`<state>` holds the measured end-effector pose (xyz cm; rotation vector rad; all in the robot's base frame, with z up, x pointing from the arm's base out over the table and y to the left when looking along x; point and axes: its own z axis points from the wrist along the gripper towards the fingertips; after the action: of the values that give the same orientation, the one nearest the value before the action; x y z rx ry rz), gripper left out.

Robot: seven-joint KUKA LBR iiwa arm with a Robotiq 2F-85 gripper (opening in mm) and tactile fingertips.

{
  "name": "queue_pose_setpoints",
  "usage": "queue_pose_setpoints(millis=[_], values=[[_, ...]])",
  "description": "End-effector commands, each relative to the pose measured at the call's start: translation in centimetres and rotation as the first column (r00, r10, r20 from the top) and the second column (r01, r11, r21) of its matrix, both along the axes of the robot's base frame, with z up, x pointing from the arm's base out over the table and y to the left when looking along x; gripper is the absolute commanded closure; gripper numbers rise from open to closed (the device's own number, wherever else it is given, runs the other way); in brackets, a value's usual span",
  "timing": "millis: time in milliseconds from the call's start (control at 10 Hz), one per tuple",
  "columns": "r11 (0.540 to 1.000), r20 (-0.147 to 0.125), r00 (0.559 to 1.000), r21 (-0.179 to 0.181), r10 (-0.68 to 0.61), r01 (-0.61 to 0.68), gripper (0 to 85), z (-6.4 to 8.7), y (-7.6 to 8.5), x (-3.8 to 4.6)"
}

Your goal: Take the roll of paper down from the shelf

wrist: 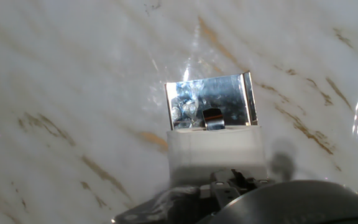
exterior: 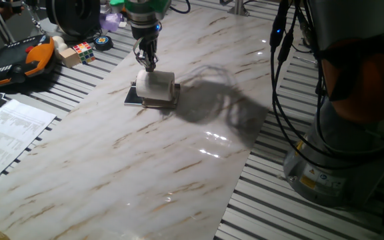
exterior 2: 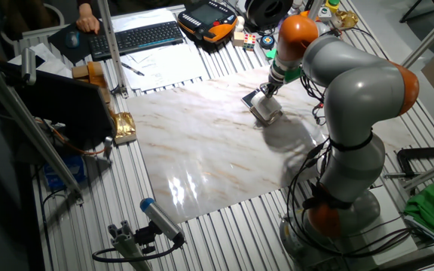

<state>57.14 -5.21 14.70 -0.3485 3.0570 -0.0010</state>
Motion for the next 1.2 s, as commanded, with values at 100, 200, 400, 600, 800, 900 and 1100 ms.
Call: queue_pose_setpoints(millis=[100, 200, 400, 600, 800, 900, 1100], values=[[1.0, -0.021, 1.0, -0.007, 0.002, -0.002, 84.3, 0.0, -0.01, 0.0], [1.0, -0.029, 0.999, -0.008, -0.013, 0.013, 84.3, 0.0, -0.01, 0.0], [0.998, -0.021, 0.999, -0.064, -0.03, 0.029, 84.3, 0.0, -0.01, 0.0], [0.996, -0.013, 0.999, -0.083, -0.038, 0.036, 84.3, 0.0, -0.01, 0.0], [0.996, -0.009, 0.999, -0.078, -0.043, 0.043, 84.3, 0.51, -0.37, -0.05], [0.996, -0.009, 0.999, -0.076, -0.045, 0.044, 84.3, 0.36, -0.74, -0.02], [0.996, -0.002, 0.998, -0.075, -0.055, 0.055, 84.3, 0.3, -0.98, -0.16]])
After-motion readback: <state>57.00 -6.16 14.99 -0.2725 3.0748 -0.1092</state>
